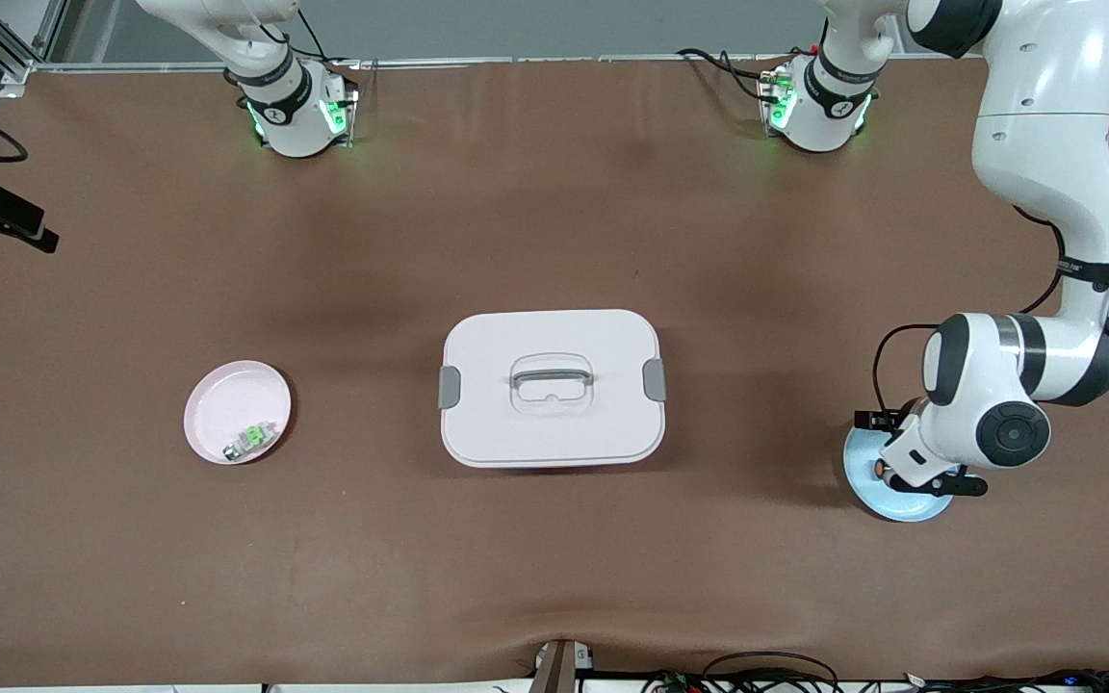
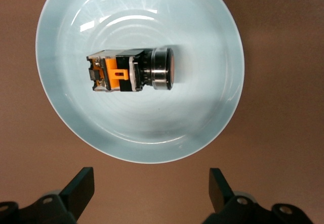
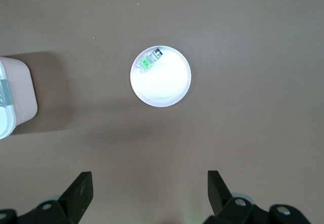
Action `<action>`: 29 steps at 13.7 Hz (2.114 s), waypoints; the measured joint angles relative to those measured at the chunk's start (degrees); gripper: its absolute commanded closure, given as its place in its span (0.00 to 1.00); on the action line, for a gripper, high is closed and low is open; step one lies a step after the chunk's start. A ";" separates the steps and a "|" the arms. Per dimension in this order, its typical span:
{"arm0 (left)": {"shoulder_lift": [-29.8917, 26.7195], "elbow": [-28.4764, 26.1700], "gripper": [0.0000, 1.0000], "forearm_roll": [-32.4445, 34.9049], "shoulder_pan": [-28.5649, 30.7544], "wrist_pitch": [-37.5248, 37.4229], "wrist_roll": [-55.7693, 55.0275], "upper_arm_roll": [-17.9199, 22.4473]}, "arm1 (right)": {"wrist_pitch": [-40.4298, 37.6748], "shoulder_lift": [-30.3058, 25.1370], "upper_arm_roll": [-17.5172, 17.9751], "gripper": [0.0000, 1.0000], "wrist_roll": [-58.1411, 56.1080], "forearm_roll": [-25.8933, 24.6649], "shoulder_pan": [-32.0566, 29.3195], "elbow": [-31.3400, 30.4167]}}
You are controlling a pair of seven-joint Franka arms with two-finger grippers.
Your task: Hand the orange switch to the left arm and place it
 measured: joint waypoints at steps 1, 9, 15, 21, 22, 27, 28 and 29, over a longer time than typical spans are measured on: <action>-0.20 0.11 0.00 -0.01 0.00 0.00 0.02 0.00 | 0.00 0.00 0.00 0.00 0.00 0.00 0.00 0.00; -4.42 0.54 0.00 -0.66 0.35 -0.06 0.12 0.19 | 0.00 0.00 0.10 0.00 0.00 0.00 0.00 -0.01; -13.96 0.96 0.00 -8.30 2.55 -4.19 1.45 0.29 | 0.00 0.00 0.10 0.00 0.00 0.00 0.00 -0.02; -25.37 1.01 0.00 -12.48 2.77 -10.12 1.48 0.27 | 0.00 0.00 0.09 0.00 0.00 0.00 0.00 -0.02; -26.92 0.95 0.00 -12.87 2.85 -11.21 1.48 0.27 | 0.00 0.00 0.09 0.00 0.00 0.00 0.00 -0.03; -37.75 -2.21 0.00 -13.09 2.93 -13.09 1.48 0.27 | 0.00 0.00 0.06 0.00 0.00 0.00 0.00 -0.03; -40.31 -3.86 0.00 -13.09 2.92 -13.09 1.48 0.27 | 0.00 0.00 0.06 0.00 0.00 0.00 0.00 -0.03; -42.53 -5.54 0.00 -13.09 2.91 -13.09 1.48 0.26 | 0.01 0.00 0.03 0.00 0.01 0.00 0.00 -0.03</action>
